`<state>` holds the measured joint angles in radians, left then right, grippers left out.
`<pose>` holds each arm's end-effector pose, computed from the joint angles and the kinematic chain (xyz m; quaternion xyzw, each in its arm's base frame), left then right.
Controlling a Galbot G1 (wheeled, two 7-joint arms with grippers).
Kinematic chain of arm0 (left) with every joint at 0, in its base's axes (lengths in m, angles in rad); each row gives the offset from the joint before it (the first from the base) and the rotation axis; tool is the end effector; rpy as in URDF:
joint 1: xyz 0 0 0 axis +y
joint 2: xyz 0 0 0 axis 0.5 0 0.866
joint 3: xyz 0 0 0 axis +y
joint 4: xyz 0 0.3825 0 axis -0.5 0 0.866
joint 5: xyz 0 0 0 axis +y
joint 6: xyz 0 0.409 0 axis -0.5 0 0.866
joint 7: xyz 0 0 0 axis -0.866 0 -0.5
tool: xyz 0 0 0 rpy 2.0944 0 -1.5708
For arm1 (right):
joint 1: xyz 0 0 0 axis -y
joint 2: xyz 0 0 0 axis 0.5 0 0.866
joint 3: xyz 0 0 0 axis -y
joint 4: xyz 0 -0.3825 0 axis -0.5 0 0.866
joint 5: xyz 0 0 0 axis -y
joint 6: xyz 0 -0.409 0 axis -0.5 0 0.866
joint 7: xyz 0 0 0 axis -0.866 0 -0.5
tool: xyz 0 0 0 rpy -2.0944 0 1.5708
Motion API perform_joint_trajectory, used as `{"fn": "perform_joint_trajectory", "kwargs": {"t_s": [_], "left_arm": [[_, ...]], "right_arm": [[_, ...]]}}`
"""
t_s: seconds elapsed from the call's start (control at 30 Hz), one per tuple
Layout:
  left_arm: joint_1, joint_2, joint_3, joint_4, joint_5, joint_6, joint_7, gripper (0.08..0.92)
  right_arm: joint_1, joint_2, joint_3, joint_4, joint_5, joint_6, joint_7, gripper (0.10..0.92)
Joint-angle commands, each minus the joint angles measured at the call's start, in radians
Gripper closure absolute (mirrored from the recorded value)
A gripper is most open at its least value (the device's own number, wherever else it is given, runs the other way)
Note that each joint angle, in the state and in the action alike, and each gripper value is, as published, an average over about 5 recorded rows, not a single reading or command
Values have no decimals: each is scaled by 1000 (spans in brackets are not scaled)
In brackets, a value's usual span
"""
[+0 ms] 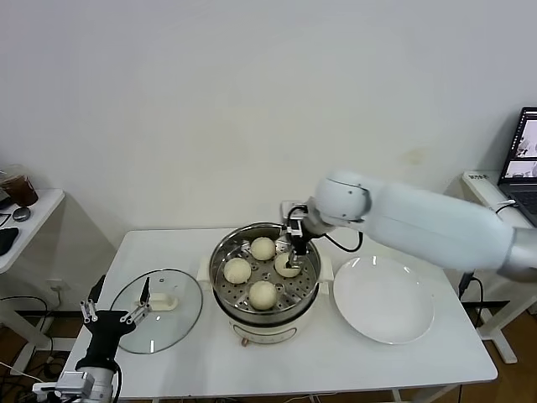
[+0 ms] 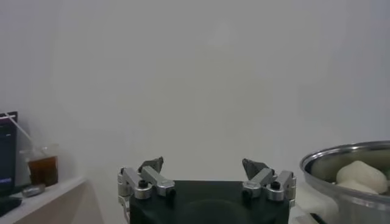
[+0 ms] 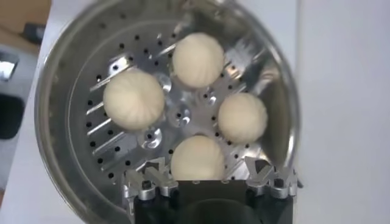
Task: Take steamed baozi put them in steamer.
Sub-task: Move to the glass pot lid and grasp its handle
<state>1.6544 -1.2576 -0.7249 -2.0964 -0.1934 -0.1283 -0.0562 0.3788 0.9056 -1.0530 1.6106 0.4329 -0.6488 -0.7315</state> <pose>0.2009 0.1219 -0.3184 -0.0251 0.9950 0.0873 0.0421 0.5344 0.0955 -0.0803 0.5170 -0.6427 0.5010 0.2619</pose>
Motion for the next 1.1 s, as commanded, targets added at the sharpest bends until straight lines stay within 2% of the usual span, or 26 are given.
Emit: {"fn": "perform_joint_trajectory", "kwargs": {"t_s": [0.03,0.17,0.3,0.47,0.6,0.67,0.77,0.9,1.1], "left_arm": [[5,-5,-1,3,0,-16,1,177],[8,-11,-4,8,6,-31,0,177],[7,-20,-1,7,21,-41,-1,177],[6,-38,13,8,69,-53,-6,177],[7,-46,24,10,137,-55,-19,177],[9,-45,27,11,190,-53,-40,177],[7,-34,31,31,322,-23,-114,177],[-13,1,2,128,657,0,-190,177],[-35,128,-26,327,1083,-27,-198,177]], "right_arm": [[-793,-351,696,313,68,281,604,203],[-1245,-304,1057,323,-88,487,628,203],[-1579,-125,1359,289,-269,714,599,203],[-1774,149,1607,231,-459,985,543,203],[-1844,339,1751,232,-503,1121,506,203],[-1872,410,1817,246,-509,1149,493,203],[-1914,493,1902,277,-487,1146,492,203],[-1981,548,1967,302,-436,1100,521,203],[-2041,575,2000,298,-386,1008,533,203]]}}
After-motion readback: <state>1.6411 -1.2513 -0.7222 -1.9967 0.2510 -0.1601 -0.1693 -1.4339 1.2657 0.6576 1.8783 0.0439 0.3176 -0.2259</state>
